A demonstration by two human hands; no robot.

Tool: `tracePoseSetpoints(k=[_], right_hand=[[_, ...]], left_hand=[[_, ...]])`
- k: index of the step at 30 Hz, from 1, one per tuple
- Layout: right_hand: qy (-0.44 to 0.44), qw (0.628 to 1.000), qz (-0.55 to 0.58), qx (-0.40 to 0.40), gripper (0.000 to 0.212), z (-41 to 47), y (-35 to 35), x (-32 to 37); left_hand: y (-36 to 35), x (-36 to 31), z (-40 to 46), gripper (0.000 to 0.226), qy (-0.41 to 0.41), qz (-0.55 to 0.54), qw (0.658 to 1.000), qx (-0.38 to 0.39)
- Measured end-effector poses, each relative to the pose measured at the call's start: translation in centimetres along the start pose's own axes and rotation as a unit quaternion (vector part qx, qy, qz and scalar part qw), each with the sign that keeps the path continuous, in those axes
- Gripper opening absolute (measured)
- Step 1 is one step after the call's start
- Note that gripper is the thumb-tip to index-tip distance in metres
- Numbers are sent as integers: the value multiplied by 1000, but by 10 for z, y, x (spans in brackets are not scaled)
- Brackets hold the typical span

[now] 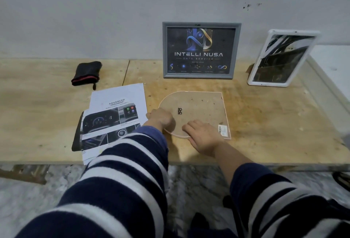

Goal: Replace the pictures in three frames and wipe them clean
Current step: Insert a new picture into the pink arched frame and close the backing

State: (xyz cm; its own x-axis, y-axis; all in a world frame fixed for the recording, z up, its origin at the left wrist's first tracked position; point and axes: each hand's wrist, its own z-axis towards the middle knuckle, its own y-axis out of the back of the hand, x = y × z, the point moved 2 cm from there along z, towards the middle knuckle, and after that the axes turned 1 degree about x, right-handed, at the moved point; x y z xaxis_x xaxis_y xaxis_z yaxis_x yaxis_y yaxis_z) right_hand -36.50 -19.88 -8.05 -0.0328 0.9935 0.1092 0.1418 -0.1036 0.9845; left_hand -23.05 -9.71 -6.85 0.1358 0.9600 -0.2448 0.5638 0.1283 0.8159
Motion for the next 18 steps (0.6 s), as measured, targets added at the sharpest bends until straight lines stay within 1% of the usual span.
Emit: tracePoseSetpoints(k=[2,4,6,9,11,12,14,16,18], right_hand=[[-38,998,54,-21,35,-3,-1,-6],[-111,987,98,-56,39,-5,4,-17],[-193,974,89,-76,45,-8,11,-31],[-327,942,69,-35,47,-15,17,-57],[-399,908,125,-11,41,-21,13,-71],[-416,895,161,-6,38,-23,11,-76],[-431,876,215,-10,40,-24,7,-83],[-447,857,256,-29,43,-25,5,-86],[-469,824,311,-66,47,-27,3,-90]], left_hand=[[-1,0,1,40,-6,14,1000,-3],[-3,-1,1,41,-2,12,1000,-9],[-4,-4,-1,43,17,-8,1000,-19],[-5,-10,-7,43,52,-41,997,-31],[-6,-12,-5,48,62,-72,995,-38],[-7,-12,-4,50,65,-101,992,-40],[-9,-13,0,50,61,-146,987,-40],[-10,-13,1,51,55,-167,984,-39],[-12,-13,2,51,60,-193,978,-43]])
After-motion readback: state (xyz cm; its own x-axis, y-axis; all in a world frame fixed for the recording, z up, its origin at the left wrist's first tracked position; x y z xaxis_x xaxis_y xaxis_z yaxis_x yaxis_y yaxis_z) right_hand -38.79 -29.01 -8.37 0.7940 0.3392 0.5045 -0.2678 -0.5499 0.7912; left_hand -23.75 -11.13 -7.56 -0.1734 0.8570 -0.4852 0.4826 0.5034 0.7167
